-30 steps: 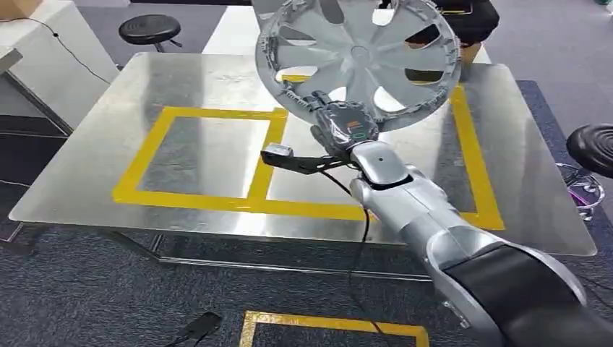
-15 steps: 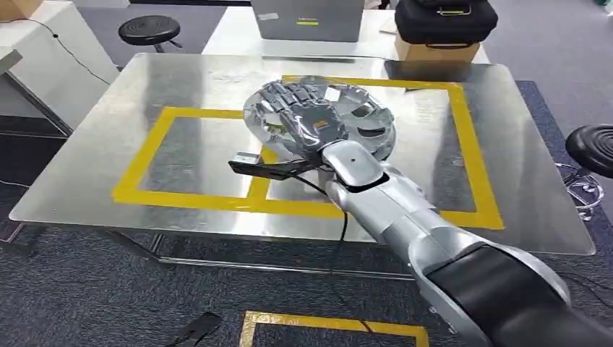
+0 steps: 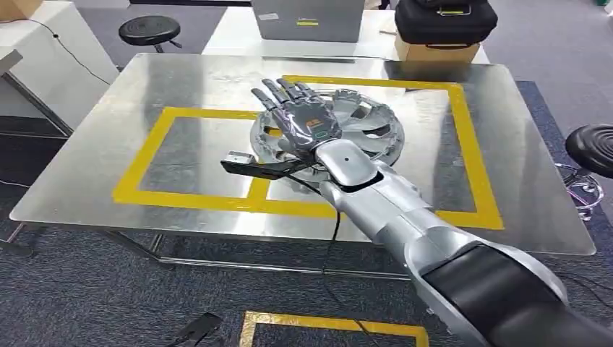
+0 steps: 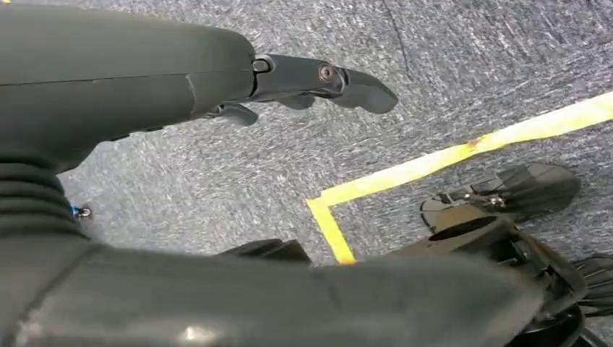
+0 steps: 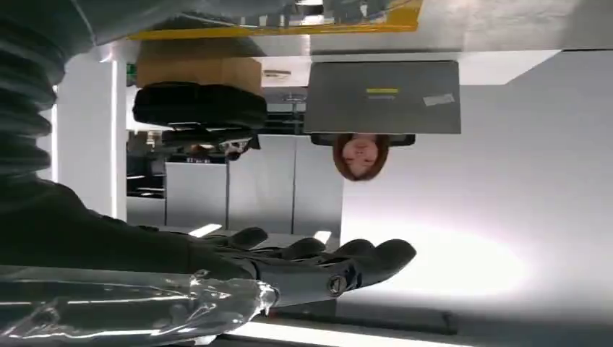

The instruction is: Take the parts from the cabinet and place them on the table.

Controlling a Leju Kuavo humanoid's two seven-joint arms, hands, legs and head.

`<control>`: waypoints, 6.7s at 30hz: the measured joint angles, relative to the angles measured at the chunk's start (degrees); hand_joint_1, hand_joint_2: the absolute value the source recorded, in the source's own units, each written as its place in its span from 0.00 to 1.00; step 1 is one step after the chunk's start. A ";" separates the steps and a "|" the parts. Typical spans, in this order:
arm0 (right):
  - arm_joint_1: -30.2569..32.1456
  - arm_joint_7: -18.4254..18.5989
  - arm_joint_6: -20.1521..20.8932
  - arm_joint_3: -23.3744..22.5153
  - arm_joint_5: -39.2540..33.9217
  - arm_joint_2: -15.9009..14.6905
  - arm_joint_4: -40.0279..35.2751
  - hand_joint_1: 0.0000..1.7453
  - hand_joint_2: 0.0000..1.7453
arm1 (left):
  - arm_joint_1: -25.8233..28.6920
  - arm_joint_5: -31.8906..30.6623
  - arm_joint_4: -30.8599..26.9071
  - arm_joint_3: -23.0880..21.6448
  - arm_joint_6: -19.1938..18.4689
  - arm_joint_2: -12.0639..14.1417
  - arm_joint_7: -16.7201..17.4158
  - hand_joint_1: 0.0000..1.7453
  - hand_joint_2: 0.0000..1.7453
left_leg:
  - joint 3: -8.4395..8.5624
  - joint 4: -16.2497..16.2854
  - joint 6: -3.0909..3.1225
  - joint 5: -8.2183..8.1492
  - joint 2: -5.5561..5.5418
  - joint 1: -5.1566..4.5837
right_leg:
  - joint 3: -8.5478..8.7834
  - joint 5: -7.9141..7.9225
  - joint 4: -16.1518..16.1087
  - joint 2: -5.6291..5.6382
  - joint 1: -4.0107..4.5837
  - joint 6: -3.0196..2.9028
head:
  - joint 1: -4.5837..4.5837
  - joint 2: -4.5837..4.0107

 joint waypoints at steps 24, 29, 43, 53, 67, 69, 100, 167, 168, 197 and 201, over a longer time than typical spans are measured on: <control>3.85 -1.42 -3.67 0.09 -5.12 -0.44 -3.34 0.00 0.00 | 0.23 1.73 0.00 1.77 1.29 -0.02 -0.28 0.00 0.00 | 0.98 -0.85 1.20 0.57 0.81 0.92 | -7.17 -9.72 18.67 -0.18 -0.27 1.97 | 0.44 0.00; 3.86 -1.42 -3.67 0.09 -5.14 -0.52 -3.67 0.00 0.00 | 0.09 1.75 -0.04 1.79 1.25 0.22 -0.44 0.00 0.00 | -0.02 1.03 -1.00 0.15 0.61 1.72 | 3.67 -3.90 2.06 -0.08 -0.72 3.44 | 0.57 0.00; 4.63 -1.40 -3.76 0.11 -5.12 -0.52 -3.91 0.00 0.00 | 0.08 1.79 -0.02 2.60 0.96 0.07 -0.72 0.00 0.00 | 2.14 8.58 -1.08 -6.80 0.63 1.25 | -3.32 0.76 3.44 0.63 0.02 -1.12 | -0.24 0.00; 4.97 -0.92 -3.87 0.22 -4.96 -0.79 -3.85 0.00 0.00 | 0.08 1.73 0.00 2.67 0.46 0.09 -0.90 0.00 0.00 | 1.52 3.28 1.53 -3.52 0.73 0.55 | -8.51 -8.42 16.09 -0.21 -0.09 1.49 | -0.15 0.00; 4.55 -1.05 -4.17 0.46 -4.96 -0.33 -3.89 0.00 0.00 | 0.22 1.70 0.00 2.71 0.46 0.02 -1.05 0.00 0.00 | -5.62 10.15 -1.42 -7.06 0.68 0.47 | 2.88 -3.33 2.12 -0.33 0.73 -2.29 | -0.52 0.00; 4.71 -1.05 -4.15 0.46 -4.96 -0.33 -3.85 0.00 0.00 | 0.21 1.70 0.00 2.71 0.46 0.04 -1.05 0.00 0.00 | -7.61 18.59 -1.86 -11.07 0.68 0.62 | 1.23 -2.09 2.18 -0.36 0.73 -2.17 | -0.52 0.00; 15.75 -9.59 2.25 -3.47 -23.47 -2.97 -1.55 0.00 1.00 | 0.41 1.22 -0.02 2.54 7.61 0.63 -10.77 0.00 1.00 | -1.00 1.80 0.33 0.67 0.67 0.21 | 3.99 -4.44 1.96 -0.30 1.27 -0.95 | -0.17 0.00; 54.72 3.17 9.88 -49.11 -60.61 -9.20 12.81 0.00 0.00 | 4.34 4.22 -0.09 5.53 4.31 1.77 -8.28 0.00 0.00 | 1.16 4.10 0.01 -3.76 4.43 0.24 | 7.04 -8.08 2.38 -6.49 0.72 0.20 | -0.85 -0.02; 54.70 3.21 9.88 -49.11 -60.59 -9.20 12.81 0.00 0.00 | 4.39 4.11 -0.09 5.53 4.31 1.79 -8.22 0.00 0.00 | 1.14 4.10 0.25 -3.91 3.86 0.10 | 7.34 -8.14 2.01 -7.10 0.62 0.42 | -0.87 -0.02; 54.98 4.33 9.88 -49.09 -59.67 -9.18 12.98 0.00 0.00 | 3.95 3.61 -0.09 5.42 4.31 1.49 -7.80 0.00 0.00 | 2.40 3.61 -0.31 -4.56 4.05 0.25 | 5.67 -6.94 2.21 -5.70 0.63 -0.09 | -1.45 -0.02; 54.73 4.33 9.97 -49.07 -59.67 -9.18 12.98 0.00 0.00 | 4.45 3.61 -0.09 5.42 4.31 1.57 -7.80 0.00 0.00 | 2.30 3.30 1.13 -4.33 1.90 0.31 | 6.37 -7.94 2.56 -5.03 0.15 1.30 | -1.22 -0.02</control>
